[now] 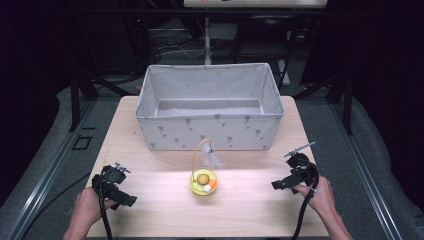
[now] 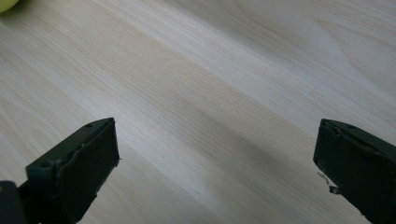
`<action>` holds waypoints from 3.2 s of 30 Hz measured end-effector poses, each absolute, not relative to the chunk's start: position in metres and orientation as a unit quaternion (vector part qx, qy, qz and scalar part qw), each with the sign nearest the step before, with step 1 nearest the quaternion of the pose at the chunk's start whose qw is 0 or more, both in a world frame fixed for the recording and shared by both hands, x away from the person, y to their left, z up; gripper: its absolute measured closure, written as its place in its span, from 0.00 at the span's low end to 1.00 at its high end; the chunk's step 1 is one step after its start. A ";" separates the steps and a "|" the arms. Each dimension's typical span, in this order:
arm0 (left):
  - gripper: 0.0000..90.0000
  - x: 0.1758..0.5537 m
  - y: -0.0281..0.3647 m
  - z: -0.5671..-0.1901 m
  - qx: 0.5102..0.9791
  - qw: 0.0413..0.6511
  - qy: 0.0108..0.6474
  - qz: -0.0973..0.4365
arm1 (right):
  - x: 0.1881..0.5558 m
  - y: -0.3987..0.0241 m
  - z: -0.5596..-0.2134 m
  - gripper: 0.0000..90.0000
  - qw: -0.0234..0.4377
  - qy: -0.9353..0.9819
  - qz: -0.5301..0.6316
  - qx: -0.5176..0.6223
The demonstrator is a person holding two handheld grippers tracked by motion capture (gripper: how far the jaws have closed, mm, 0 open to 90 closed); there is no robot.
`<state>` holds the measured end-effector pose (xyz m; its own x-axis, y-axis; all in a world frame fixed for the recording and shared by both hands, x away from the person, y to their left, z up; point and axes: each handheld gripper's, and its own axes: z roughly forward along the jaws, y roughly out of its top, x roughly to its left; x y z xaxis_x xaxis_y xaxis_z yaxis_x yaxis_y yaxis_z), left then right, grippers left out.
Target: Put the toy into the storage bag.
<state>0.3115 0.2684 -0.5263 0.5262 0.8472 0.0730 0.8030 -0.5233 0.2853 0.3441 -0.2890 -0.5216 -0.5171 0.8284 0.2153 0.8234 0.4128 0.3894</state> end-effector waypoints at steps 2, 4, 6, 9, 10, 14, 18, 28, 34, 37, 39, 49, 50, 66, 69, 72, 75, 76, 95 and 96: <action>0.00 0.311 0.267 -0.525 0.868 0.108 0.474 0.100 | 0.344 -0.289 -0.521 0.00 0.008 0.842 0.226 0.489; 0.00 0.311 0.266 -0.524 0.870 0.108 0.472 0.096 | 0.344 -0.289 -0.521 0.00 0.008 0.843 0.226 0.488; 0.00 0.310 0.264 -0.522 0.871 0.107 0.470 0.095 | 0.344 -0.289 -0.520 0.00 0.009 0.848 0.218 0.484; 0.01 0.311 0.262 -0.518 0.872 0.110 0.468 0.092 | 0.343 -0.287 -0.521 0.00 0.012 0.845 0.222 0.487; 0.01 0.311 0.261 -0.517 0.872 0.113 0.467 0.092 | 0.342 -0.287 -0.521 0.00 0.011 0.844 0.223 0.487; 0.01 0.310 0.254 -0.510 0.875 0.117 0.461 0.089 | 0.341 -0.285 -0.520 0.00 0.012 0.850 0.216 0.480; 0.00 0.309 0.245 -0.500 0.879 0.131 0.450 0.086 | 0.341 -0.283 -0.521 0.00 0.017 0.848 0.219 0.482; 0.00 0.315 0.224 -0.469 0.894 0.149 0.416 0.074 | 0.343 -0.284 -0.524 0.00 0.013 0.852 0.212 0.479; 0.01 0.320 0.208 -0.431 0.906 0.159 0.385 0.076 | 0.345 -0.284 -0.525 0.00 0.008 0.849 0.220 0.481; 0.01 0.324 0.198 -0.419 0.915 0.153 0.368 0.070 | 0.347 -0.285 -0.525 0.00 0.007 0.855 0.209 0.475; 0.00 0.326 0.190 -0.414 0.921 0.144 0.355 0.071 | 0.347 -0.283 -0.526 0.00 0.007 0.849 0.216 0.482; 0.00 0.341 0.159 -0.391 0.940 0.125 0.308 0.075 | 0.347 -0.282 -0.527 0.00 -0.002 0.850 0.221 0.478; 0.00 0.343 0.156 -0.389 0.941 0.124 0.305 0.076 | 0.348 -0.283 -0.527 0.00 0.002 0.851 0.217 0.478; 0.00 0.358 0.108 -0.369 0.957 0.117 0.254 0.070 | 0.347 -0.285 -0.525 0.00 0.006 0.853 0.220 0.474; 0.00 0.359 0.101 -0.365 0.960 0.114 0.246 0.069 | 0.347 -0.285 -0.525 0.00 0.006 0.853 0.220 0.474; 0.00 0.361 0.095 -0.361 0.961 0.117 0.242 0.069 | 0.347 -0.285 -0.524 0.00 0.006 0.853 0.219 0.474; 0.00 0.363 0.089 -0.358 0.962 0.118 0.238 0.066 | 0.347 -0.285 -0.524 0.00 0.009 0.853 0.221 0.472; 0.00 0.363 0.087 -0.357 0.962 0.117 0.237 0.065 | 0.347 -0.285 -0.524 0.00 0.010 0.853 0.220 0.472; 0.47 0.373 0.056 -0.347 0.970 0.110 0.209 0.065 | 0.347 -0.287 -0.524 0.01 0.008 0.854 0.218 0.473; 0.49 0.374 0.055 -0.348 0.970 0.108 0.209 0.062 | 0.347 -0.287 -0.524 0.01 0.008 0.854 0.218 0.473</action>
